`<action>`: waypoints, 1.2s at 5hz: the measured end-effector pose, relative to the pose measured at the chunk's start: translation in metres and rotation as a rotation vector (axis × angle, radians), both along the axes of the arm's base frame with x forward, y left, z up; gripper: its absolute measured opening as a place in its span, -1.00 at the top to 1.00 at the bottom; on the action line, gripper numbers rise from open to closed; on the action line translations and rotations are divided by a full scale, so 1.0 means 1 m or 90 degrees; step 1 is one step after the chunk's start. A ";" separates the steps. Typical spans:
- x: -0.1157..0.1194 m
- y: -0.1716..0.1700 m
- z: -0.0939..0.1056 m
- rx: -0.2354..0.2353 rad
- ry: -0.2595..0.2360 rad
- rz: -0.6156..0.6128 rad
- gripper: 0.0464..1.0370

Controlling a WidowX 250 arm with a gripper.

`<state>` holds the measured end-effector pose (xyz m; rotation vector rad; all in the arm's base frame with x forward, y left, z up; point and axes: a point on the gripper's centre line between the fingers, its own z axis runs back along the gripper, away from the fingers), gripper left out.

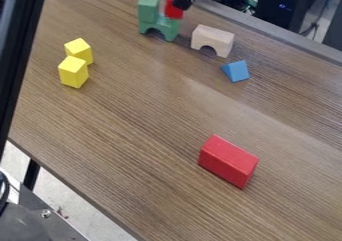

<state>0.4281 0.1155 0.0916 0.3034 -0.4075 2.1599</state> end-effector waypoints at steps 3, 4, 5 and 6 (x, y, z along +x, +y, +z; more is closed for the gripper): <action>0.007 0.014 -0.011 -0.025 0.016 -0.017 0.02; 0.006 0.015 -0.011 -0.028 0.015 -0.016 0.02; 0.006 0.015 -0.012 -0.031 0.014 -0.014 0.02; 0.006 0.015 -0.012 -0.033 0.012 -0.012 0.02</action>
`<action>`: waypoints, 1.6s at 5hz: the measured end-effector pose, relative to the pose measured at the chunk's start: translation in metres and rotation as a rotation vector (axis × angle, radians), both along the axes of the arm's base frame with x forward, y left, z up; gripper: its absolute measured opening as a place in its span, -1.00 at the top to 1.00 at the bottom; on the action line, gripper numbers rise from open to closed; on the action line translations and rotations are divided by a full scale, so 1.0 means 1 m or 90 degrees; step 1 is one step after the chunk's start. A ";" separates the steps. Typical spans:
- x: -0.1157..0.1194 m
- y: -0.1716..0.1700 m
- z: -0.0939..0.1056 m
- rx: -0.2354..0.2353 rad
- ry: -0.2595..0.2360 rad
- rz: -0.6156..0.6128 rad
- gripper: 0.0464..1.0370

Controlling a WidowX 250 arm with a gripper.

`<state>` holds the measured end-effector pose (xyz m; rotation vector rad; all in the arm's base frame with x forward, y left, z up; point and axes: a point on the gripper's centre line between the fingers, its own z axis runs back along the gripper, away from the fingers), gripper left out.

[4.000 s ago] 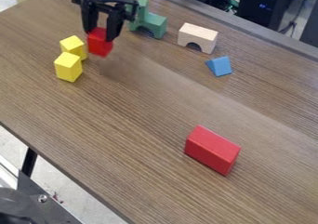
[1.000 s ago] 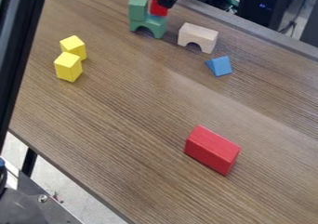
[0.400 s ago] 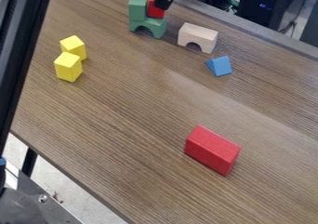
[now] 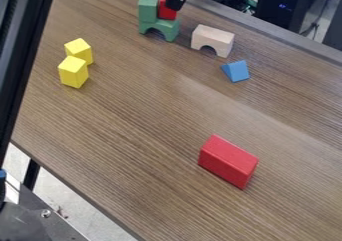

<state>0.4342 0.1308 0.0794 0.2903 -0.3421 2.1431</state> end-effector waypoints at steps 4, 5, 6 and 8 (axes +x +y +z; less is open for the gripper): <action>-0.021 -0.003 0.000 -0.033 0.019 0.059 -0.72; -0.028 -0.001 0.013 -0.014 -0.006 0.102 -0.94; -0.037 -0.002 0.033 -0.010 -0.046 0.117 -0.92; -0.098 0.014 0.089 -0.051 -0.164 0.248 -0.92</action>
